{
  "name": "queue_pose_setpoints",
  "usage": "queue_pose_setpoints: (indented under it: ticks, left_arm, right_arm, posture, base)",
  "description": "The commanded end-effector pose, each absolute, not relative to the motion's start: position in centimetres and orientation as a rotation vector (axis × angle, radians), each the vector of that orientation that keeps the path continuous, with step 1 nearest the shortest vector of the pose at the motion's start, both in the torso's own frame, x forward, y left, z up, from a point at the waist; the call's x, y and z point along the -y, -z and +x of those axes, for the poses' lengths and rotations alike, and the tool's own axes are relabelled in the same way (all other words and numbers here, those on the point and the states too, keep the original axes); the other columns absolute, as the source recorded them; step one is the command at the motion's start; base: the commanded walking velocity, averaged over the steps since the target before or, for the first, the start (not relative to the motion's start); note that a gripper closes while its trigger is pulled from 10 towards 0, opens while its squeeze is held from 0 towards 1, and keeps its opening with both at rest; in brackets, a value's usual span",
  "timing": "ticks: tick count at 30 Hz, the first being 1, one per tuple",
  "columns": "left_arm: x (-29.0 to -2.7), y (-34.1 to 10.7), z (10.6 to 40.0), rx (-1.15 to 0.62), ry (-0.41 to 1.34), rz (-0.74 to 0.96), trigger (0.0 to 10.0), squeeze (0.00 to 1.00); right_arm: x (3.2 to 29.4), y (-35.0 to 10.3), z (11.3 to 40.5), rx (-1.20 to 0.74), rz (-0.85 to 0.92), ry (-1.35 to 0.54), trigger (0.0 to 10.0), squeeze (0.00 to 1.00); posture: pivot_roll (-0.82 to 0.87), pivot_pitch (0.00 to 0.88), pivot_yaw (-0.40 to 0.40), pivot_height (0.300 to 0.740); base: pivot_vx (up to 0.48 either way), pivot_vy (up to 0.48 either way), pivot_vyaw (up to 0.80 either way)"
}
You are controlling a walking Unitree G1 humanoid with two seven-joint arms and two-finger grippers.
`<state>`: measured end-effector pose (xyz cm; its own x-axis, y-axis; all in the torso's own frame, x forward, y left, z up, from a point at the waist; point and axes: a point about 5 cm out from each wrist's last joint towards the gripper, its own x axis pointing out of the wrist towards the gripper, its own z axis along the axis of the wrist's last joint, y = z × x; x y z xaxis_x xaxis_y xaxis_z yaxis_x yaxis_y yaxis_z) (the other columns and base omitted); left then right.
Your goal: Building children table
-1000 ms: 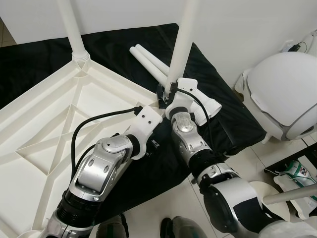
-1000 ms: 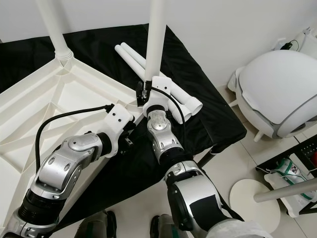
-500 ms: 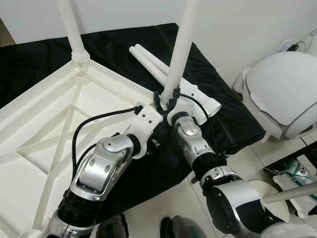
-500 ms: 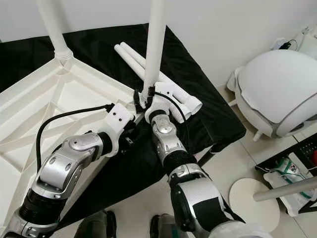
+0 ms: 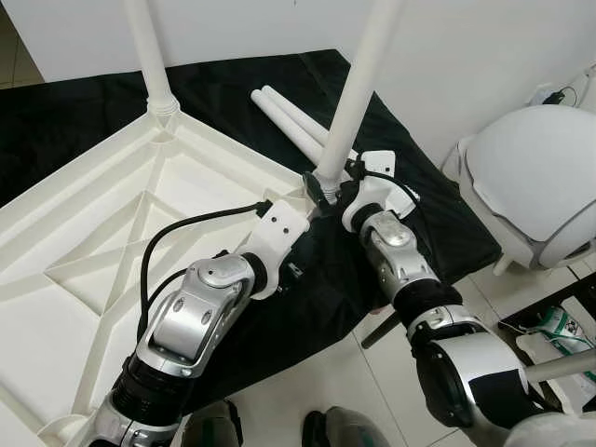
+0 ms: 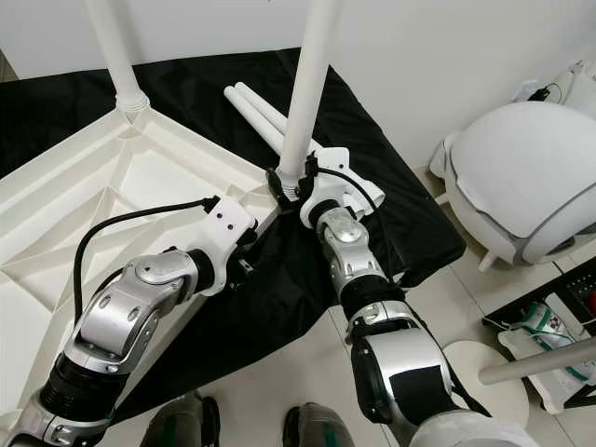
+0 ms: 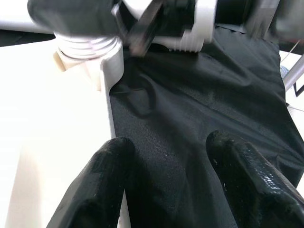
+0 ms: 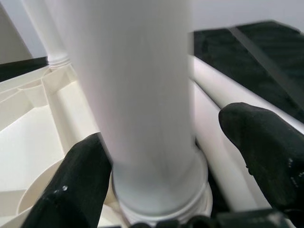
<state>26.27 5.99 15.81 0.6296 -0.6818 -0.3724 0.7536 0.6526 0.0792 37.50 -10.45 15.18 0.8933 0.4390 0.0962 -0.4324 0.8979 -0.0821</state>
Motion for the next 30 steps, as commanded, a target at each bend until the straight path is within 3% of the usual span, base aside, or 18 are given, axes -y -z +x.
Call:
queue_pose_setpoints:
  ticks: [1, 13, 30]
  left_arm:
    - [-6.0, -15.7, 26.5, -0.321, 0.785, 0.258, 10.0, 0.0]
    - [-5.9, -15.8, 26.5, -0.32, 0.803, 0.27, 10.0, 0.0]
    - [-5.9, -15.9, 26.4, -0.322, 0.802, 0.269, 10.0, 0.0]
  right_arm:
    - [11.0, -15.6, 37.7, 0.113, -0.05, -0.48, 10.0, 0.0]
    - [11.5, -16.2, 38.3, 0.068, -0.105, -0.653, 10.0, 0.0]
    - [11.6, -17.1, 39.0, 0.054, -0.173, -0.687, 10.0, 0.0]
  posture:
    - [-0.01, 0.019, -0.048, 0.74]
    - [0.0, 0.022, -0.037, 0.74]
    - [0.01, 0.044, -0.033, 0.74]
  base:
    - [0.0, 0.0, 0.0]
    - [0.0, 0.0, 0.0]
    - [0.0, 0.0, 0.0]
